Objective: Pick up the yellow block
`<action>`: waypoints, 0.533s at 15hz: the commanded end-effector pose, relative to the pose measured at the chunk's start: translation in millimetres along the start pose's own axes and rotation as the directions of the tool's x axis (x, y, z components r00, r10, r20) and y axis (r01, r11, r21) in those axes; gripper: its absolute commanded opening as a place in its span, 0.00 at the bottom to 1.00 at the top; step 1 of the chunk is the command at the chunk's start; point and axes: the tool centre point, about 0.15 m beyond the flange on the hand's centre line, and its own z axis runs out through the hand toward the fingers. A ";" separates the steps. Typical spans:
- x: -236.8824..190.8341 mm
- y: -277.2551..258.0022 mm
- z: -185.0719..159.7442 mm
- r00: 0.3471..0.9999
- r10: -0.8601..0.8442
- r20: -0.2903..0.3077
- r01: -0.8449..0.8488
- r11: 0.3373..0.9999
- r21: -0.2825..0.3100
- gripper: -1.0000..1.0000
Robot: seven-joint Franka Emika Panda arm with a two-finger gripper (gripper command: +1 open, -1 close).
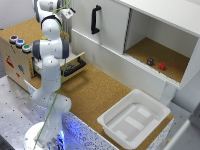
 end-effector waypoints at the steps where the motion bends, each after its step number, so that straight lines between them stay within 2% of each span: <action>1: 13.3 2.4 -15.7 0.993 -0.021 0.113 0.002 0.986 0.168 1.00; 3: 14.9 -6.8 -9.5 0.993 0.035 0.114 -0.054 0.985 0.165 1.00; 8: 18.6 -25.4 10.3 0.972 0.205 0.112 -0.215 0.974 0.078 1.00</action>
